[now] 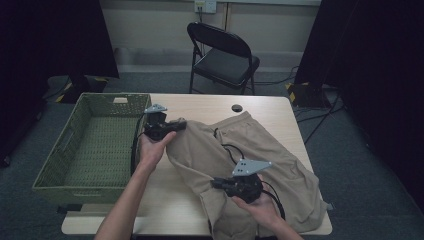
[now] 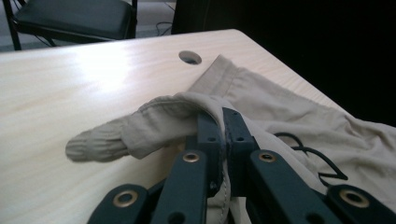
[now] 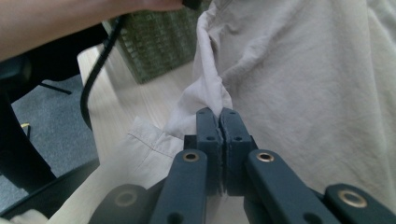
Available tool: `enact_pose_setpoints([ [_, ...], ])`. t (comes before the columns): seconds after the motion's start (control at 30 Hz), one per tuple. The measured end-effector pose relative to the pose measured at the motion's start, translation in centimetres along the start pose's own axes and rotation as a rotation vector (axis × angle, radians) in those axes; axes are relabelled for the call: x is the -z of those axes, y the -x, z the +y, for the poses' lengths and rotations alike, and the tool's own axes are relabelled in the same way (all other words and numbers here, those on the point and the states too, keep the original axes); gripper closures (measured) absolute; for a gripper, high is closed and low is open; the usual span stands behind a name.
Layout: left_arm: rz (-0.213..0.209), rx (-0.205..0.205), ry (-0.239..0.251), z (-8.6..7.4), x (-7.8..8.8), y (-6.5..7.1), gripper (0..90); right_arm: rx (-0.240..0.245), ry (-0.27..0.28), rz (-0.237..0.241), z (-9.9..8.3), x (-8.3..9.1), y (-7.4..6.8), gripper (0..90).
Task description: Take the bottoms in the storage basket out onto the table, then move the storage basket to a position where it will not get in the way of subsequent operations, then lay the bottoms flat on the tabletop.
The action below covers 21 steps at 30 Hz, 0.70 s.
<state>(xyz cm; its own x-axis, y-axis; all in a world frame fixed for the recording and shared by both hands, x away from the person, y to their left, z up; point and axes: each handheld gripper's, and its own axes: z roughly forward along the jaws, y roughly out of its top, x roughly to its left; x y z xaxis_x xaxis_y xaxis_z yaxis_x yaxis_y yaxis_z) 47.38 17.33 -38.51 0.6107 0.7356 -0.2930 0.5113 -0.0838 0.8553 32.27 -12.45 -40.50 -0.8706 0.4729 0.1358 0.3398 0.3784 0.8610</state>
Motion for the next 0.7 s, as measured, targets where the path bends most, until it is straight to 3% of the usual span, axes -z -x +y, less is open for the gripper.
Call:
enact_pose_setpoints([
  [0.13,0.015,-0.006,0.030,0.9,0.5,-0.4,87.8,0.012,0.035,-0.002,1.4,0.5,-0.1,87.7],
  [0.3,0.026,0.010,0.029,1.7,0.5,-0.9,87.9,0.014,0.063,-0.016,2.3,1.0,0.4,87.7],
  [0.7,0.034,-0.011,0.040,3.0,0.7,-0.5,87.9,0.029,0.100,-0.037,3.8,2.6,0.8,87.8],
])
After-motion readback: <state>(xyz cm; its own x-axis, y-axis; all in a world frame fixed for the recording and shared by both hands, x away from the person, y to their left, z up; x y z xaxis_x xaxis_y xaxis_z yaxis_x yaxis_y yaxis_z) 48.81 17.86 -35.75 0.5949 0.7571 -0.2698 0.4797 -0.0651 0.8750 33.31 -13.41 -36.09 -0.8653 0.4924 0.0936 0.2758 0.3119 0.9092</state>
